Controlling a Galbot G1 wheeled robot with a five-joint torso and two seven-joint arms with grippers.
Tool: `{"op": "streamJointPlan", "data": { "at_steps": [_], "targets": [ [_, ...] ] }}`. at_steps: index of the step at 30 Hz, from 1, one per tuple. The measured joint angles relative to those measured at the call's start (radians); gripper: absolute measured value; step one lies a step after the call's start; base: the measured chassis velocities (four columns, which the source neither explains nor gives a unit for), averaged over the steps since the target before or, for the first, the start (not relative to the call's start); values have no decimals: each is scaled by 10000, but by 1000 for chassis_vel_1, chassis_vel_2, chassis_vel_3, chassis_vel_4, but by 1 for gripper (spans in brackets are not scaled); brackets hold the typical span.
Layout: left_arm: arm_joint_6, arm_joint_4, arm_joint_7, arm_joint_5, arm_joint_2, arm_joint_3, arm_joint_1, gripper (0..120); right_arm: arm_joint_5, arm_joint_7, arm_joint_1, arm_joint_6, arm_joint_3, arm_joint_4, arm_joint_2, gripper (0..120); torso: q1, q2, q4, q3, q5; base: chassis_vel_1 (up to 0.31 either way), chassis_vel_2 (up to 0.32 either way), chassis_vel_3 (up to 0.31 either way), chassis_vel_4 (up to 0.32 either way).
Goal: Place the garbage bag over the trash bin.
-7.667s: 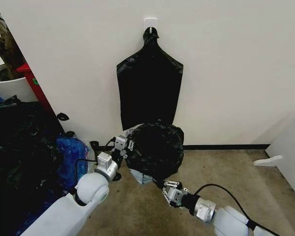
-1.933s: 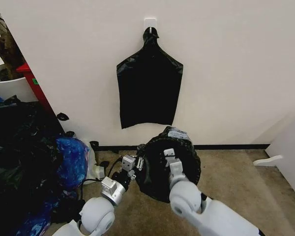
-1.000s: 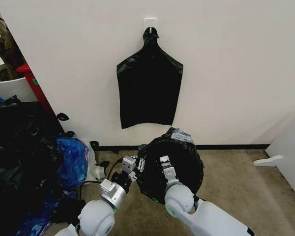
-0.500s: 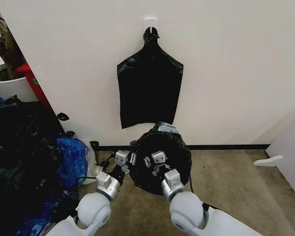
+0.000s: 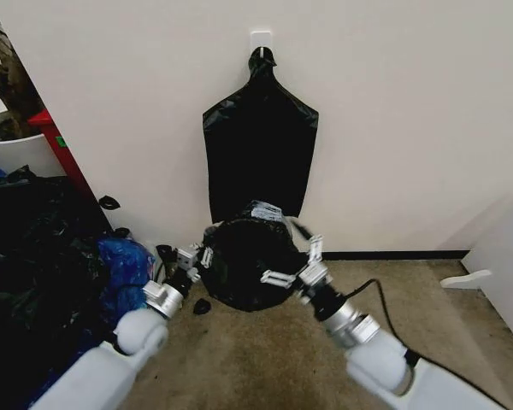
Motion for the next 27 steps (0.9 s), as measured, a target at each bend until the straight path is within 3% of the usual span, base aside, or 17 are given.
{"op": "streamJointPlan", "data": {
  "at_steps": [1,4,13,27],
  "targets": [
    [-584,269,703,162,74,-24,-163,3,574,-1346,148,799,354,-691,-46,100,0,0,-1,1,-4,0,0,0,0],
    [-1011,366,1501,224,191,-78,-221,3,1063,-2880,257,1438,611,-1456,-58,100,0,0,-2,0,1,0,0,0,0],
    [-1370,412,2118,414,409,-141,-99,3,788,-3951,591,1661,878,-2705,42,100,0,0,0,0,-3,0,0,0,0],
    [-1370,-47,2772,106,517,-167,179,3,172,-4061,787,1688,1019,-3722,268,100,0,0,-2,0,-2,0,0,0,0]
  ]
}}
